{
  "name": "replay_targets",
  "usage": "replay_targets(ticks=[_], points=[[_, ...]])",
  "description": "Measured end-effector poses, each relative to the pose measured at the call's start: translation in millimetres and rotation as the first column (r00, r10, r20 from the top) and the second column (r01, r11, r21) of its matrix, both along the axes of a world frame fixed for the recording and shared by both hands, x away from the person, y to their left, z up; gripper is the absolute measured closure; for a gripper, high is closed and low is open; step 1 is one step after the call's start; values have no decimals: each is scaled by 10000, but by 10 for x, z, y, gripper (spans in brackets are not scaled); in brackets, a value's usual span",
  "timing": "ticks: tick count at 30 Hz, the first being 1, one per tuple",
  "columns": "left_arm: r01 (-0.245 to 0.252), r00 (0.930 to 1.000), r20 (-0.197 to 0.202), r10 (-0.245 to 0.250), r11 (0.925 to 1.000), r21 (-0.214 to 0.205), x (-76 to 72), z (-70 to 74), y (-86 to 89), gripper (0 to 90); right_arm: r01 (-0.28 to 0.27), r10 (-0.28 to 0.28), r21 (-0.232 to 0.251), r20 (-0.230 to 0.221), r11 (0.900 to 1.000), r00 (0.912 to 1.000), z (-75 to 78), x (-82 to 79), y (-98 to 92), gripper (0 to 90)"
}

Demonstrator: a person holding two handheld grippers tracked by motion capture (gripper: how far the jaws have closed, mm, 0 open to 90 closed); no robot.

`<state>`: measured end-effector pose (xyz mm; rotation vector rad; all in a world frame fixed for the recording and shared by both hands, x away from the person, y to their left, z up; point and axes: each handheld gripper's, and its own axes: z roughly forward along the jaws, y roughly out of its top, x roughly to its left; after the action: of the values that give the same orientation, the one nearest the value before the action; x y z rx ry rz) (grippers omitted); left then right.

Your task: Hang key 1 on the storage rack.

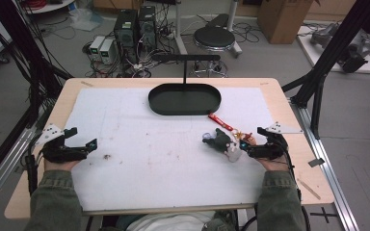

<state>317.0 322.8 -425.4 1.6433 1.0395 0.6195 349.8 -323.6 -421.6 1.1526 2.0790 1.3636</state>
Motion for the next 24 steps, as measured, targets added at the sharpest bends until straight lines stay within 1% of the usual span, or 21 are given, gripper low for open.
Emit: replay_targets(ticks=[4, 7, 9, 10, 12, 14, 16, 18, 20, 22, 23, 24], points=[[-1, 10000, -21, 1, 10000, 67, 2, -3, -4, 23, 25, -25, -100, 8, 9999, 10000, -2, 4, 5, 5], [18, 10000, -19, -18, 10000, 71, 0, -1, -7, 23, 50, -52, -334, -66, 9994, 10000, 1, 8, 18, 5], [11, 10000, -12, -11, 10000, 53, 1, -1, -6, 23, 56, -60, -361, -105, 9993, 9999, 6, 9, 27, 5], [13, 10000, -32, -13, 10000, 67, 0, -1, -3, 23, 36, -41, -456, -90, 9990, 10000, 23, 16, 48, 5], [4, 10000, -31, -4, 10000, 56, 3, -3, -3, 23, 24, -28, -470, -91, 9989, 10000, 34, 22, 61, 5], [20, 10000, -7, -20, 10000, 55, 8, -5, -6, 23, -27, 20, -703, -97, 9975, 10000, 74, 38, 103, 5], [-21, 10000, 8, 21, 10000, 58, 15, -9, -6, 23, 9, -14, -792, -61, 9969, 10000, 102, 52, 122, 5], [-31, 10000, -7, 31, 10000, 53, 16, -10, -8, 23, 28, -27, -793, 5, 9968, 10000, 117, 65, 126, 5], [-29, 10000, -54, 29, 9999, 109, 13, -12, -21, 23, -50, 54, -675, 49, 9977, 10000, 169, 108, 137, 5], [-1, 10000, -79, 2, 9999, 152, 13, -12, -21, 23, -279, 279, -290, 1, 9992, 9996, 211, 150, 148, 5], [8, 10000, -89, -7, 9999, 143, 12, -13, -22, 23, -279, 279, -290, 1, 9992, 9996, 211, 150, 148, 5], [10, 10000, -81, -9, 9999, 135, 11, -12, -23, 23, -397, 398, -196, 38, 9990, 9992, 274, 196, 175, 5]])
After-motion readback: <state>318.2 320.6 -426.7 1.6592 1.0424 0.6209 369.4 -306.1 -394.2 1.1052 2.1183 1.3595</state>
